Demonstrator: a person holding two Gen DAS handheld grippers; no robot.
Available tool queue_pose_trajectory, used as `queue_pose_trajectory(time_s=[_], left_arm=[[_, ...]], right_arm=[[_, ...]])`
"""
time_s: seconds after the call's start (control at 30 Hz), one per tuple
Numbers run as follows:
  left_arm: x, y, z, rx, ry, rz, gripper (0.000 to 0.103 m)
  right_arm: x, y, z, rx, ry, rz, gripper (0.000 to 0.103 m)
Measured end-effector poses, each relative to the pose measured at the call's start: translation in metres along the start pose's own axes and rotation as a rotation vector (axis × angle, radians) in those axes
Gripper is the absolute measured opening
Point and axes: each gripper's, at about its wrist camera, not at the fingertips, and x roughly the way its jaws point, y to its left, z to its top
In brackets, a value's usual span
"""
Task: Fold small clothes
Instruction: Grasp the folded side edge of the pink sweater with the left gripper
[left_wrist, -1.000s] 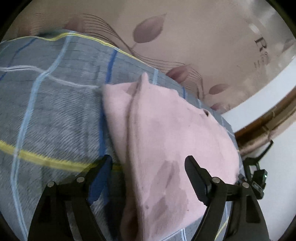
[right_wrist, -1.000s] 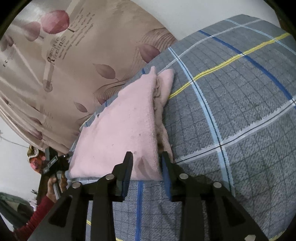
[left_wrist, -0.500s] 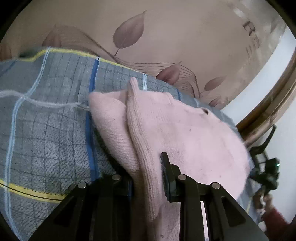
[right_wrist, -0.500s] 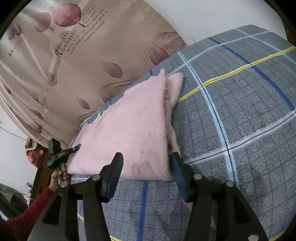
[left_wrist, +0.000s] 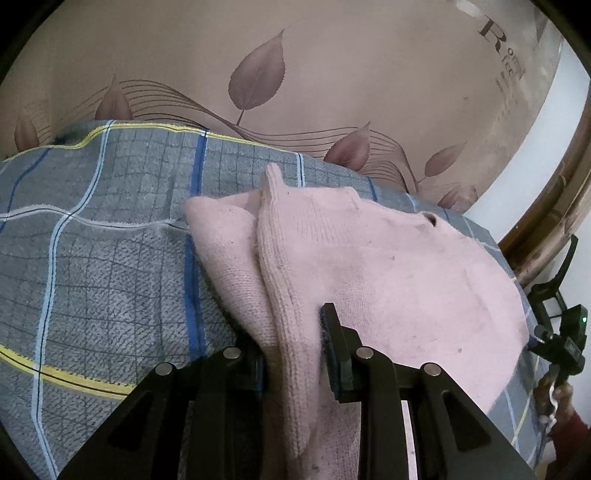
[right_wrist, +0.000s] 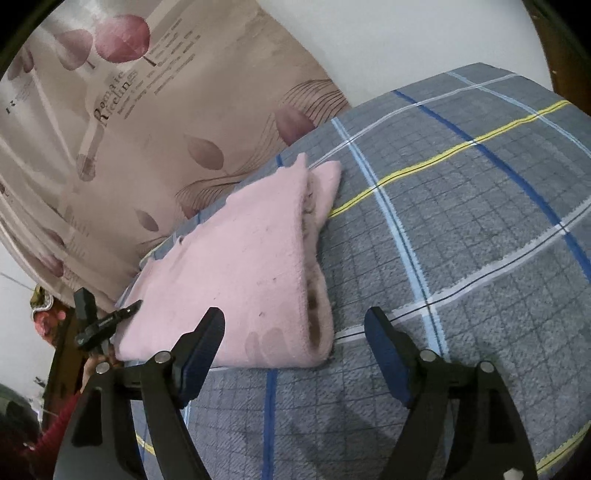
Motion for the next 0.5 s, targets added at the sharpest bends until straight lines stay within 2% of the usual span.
queue_pose_trajectory(time_s=[0.27,0.5], left_arm=[[0.000,-0.007,-0.002,0.040,-0.007,0.044,0.027],[0.000,-0.018,-0.004,0.102,-0.017,0.112,0.027]], right_arm=[[0.001,0.005,-0.001,-0.028,-0.004,-0.034,0.078],[0.006,0.014,-0.003,-0.069,0.003,-0.094,0.079]])
